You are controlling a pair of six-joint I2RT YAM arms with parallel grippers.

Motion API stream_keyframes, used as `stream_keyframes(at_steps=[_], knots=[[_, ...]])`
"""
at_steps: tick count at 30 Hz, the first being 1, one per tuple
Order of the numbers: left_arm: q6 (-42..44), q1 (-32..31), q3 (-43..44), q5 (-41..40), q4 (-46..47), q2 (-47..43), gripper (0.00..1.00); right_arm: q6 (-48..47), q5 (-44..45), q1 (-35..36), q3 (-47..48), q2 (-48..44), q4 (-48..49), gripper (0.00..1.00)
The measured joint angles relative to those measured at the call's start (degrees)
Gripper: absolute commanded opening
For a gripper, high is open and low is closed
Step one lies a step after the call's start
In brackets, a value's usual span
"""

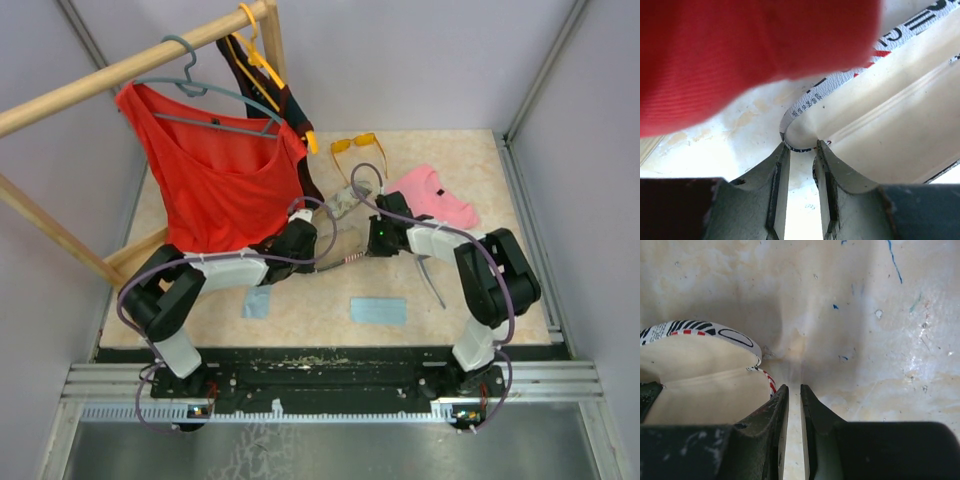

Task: Organize the sunglasses
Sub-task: Adjust the sunglasses case at the center of the board.

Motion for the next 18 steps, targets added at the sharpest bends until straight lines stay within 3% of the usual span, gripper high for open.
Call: stream_keyframes(at_steps=[11,18], knots=[[3.52,-0.17,3.74,0.26,0.39,3.04,0.4,0.31,0.79,-0.11,-5.33,-8.87,-1.66,0.17],[5.92,-0.55,6.29,0.0,1.36,3.3,0.44,0.9,6.34,-0.13,-8.2,-16.48,-4.98,0.2]])
